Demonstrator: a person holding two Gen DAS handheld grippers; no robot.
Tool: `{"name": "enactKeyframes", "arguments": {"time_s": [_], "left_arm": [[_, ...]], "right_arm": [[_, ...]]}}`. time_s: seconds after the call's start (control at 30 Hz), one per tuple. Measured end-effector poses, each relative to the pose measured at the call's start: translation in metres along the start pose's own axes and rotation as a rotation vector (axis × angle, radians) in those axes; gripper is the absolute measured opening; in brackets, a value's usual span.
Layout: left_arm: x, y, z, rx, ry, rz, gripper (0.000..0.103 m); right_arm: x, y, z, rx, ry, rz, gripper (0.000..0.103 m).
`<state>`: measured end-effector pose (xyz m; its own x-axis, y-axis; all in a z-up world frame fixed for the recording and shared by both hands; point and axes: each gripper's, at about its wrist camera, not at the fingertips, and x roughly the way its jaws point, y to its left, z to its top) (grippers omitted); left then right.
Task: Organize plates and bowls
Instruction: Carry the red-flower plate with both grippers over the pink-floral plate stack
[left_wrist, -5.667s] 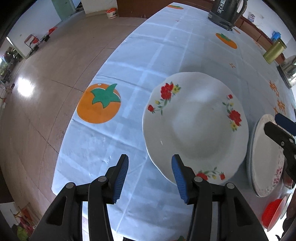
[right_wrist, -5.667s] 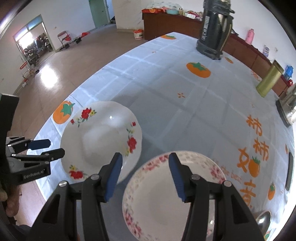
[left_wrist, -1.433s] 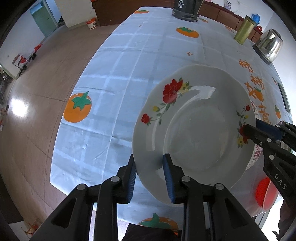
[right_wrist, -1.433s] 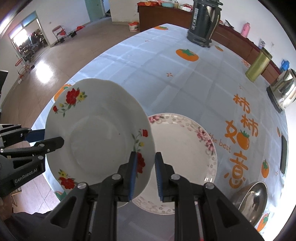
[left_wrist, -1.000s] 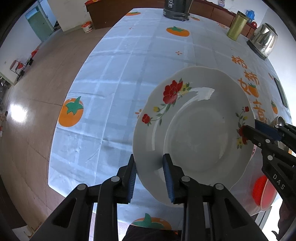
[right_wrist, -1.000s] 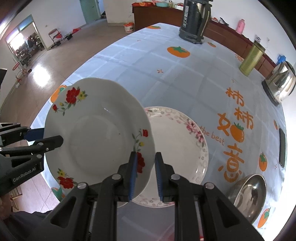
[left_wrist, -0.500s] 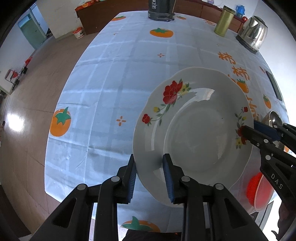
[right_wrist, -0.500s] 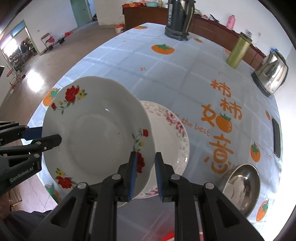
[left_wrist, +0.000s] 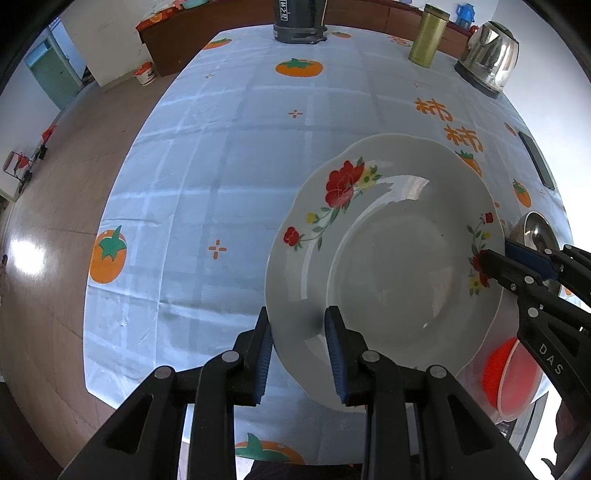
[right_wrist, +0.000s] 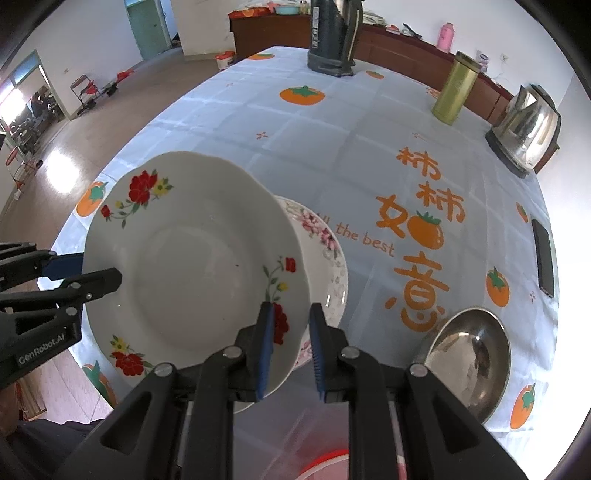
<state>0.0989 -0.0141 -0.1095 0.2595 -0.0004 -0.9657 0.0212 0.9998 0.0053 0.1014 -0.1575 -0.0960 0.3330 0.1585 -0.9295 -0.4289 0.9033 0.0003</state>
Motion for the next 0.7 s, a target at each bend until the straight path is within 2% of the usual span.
{"name": "enactKeyframes", "arguments": {"time_s": [0.7], "left_arm": [[0.000, -0.024, 0.003, 0.054, -0.002, -0.014, 0.030]], "right_arm": [[-0.007, -0.020, -0.014, 0.039, 0.003, -0.021, 0.019]]}}
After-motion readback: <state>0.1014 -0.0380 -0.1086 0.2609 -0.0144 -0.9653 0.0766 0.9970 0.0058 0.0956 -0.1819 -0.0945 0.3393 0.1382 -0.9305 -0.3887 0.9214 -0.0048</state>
